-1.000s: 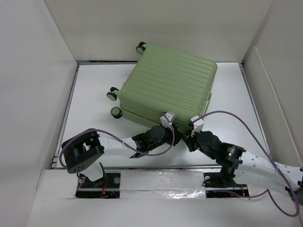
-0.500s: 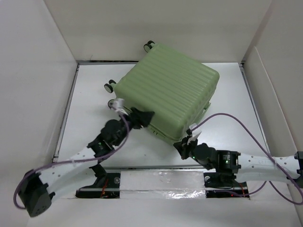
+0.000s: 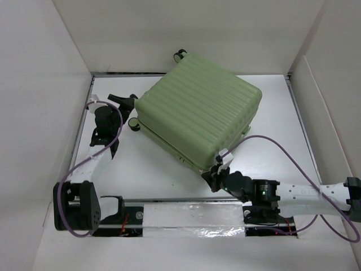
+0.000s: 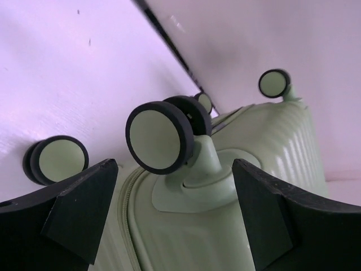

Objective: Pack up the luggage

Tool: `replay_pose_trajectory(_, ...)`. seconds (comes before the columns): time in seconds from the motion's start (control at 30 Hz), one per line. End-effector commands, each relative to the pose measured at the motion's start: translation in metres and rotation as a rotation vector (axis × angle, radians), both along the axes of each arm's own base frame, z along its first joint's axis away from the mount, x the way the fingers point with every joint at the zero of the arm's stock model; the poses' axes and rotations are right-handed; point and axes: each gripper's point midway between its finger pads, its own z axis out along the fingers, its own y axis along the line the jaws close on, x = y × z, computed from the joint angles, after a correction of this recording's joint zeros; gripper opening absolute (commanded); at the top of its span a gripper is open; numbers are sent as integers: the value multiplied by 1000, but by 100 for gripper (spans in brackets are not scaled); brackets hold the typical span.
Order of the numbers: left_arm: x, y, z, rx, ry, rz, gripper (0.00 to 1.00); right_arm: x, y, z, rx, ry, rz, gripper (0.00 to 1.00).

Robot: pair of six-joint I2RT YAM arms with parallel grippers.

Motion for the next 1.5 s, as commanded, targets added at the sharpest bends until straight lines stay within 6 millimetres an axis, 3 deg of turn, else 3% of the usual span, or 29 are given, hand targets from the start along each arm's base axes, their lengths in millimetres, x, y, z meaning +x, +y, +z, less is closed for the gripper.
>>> replay_pose_trajectory(0.0, 26, -10, 35, -36, -53, -62, 83, -26, 22, 12, 102, 51, 126, 0)
replay_pose_trajectory(0.03, 26, -10, 33, -33, -45, -64, 83, -26, 22, 11, 101, 53, 125, 0)
replay_pose_trajectory(0.27, 73, -15, 15, -92, 11, -126, 87, -24, 13, 14, 125, 42, 110, 0)
replay_pose_trajectory(0.33, 79, -15, 10, -108, 21, -124, 87, -24, 12, 15, 127, 41, 109, 0)
replay_pose_trajectory(0.37, 80, -15, -3, -122, 46, -120, 87, -25, 11, 16, 129, 40, 111, 0)
replay_pose_trajectory(0.43, 82, -20, -4, -176, 16, -131, 87, -25, 12, 17, 131, 39, 114, 0)
replay_pose_trajectory(0.47, 78, -22, -22, -202, 46, -130, 87, -25, 12, 16, 129, 39, 116, 0)
replay_pose_trajectory(0.5, 81, -22, -13, -232, -13, -131, 87, -25, 13, 16, 127, 40, 117, 0)
replay_pose_trajectory(0.57, 80, -25, -22, -267, -23, -141, 87, -26, 14, 16, 124, 42, 125, 0)
replay_pose_trajectory(0.7, 89, -29, 0, -301, -111, -168, 84, -29, 16, 10, 106, 56, 137, 0)
replay_pose_trajectory(0.73, 90, -30, 6, -315, -132, -171, 80, -29, 16, 8, 101, 58, 136, 0)
replay_pose_trajectory(0.8, 88, -30, 25, -331, -210, -185, 68, -29, 15, 6, 99, 66, 130, 0)
replay_pose_trajectory(0.87, 82, -32, 37, -361, -267, -199, 47, -28, 14, 8, 108, 67, 123, 0)
replay_pose_trajectory(0.9, 79, -33, 53, -362, -330, -213, 37, -28, 14, 9, 113, 67, 119, 0)
replay_pose_trajectory(0.93, 76, -34, 60, -367, -352, -226, 17, -27, 14, 10, 117, 66, 118, 5)
replay_pose_trajectory(0.97, 73, -34, 74, -361, -385, -235, 8, -27, 13, 11, 123, 68, 115, 26)
replay_pose_trajectory(1.0, 70, -36, 82, -348, -402, -246, 0, -28, 13, 11, 117, 72, 117, 38)
replay_pose_trajectory(1.03, 68, -35, 90, -330, -415, -247, 0, -29, 13, 11, 115, 76, 122, 48)
replay_pose_trajectory(1.07, 59, -34, 114, -306, -463, -250, 0, -30, 12, 11, 112, 82, 123, 62)
replay_pose_trajectory(1.13, 53, -31, 126, -236, -475, -231, 0, -32, 13, 9, 105, 92, 129, 69)
replay_pose_trajectory(1.17, 42, -29, 152, -207, -524, -227, 0, -34, 14, 8, 105, 97, 135, 72)
replay_pose_trajectory(1.2, 41, -27, 150, -160, -500, -212, 0, -33, 12, 6, 96, 98, 123, 72)
replay_pose_trajectory(1.27, 29, -23, 168, -114, -525, -188, 0, -29, 9, 3, 93, 106, 87, 72)
replay_pose_trajectory(1.47, 18, -19, 142, -68, -456, -166, 0, -9, -8, 3, 103, 85, -58, 70)
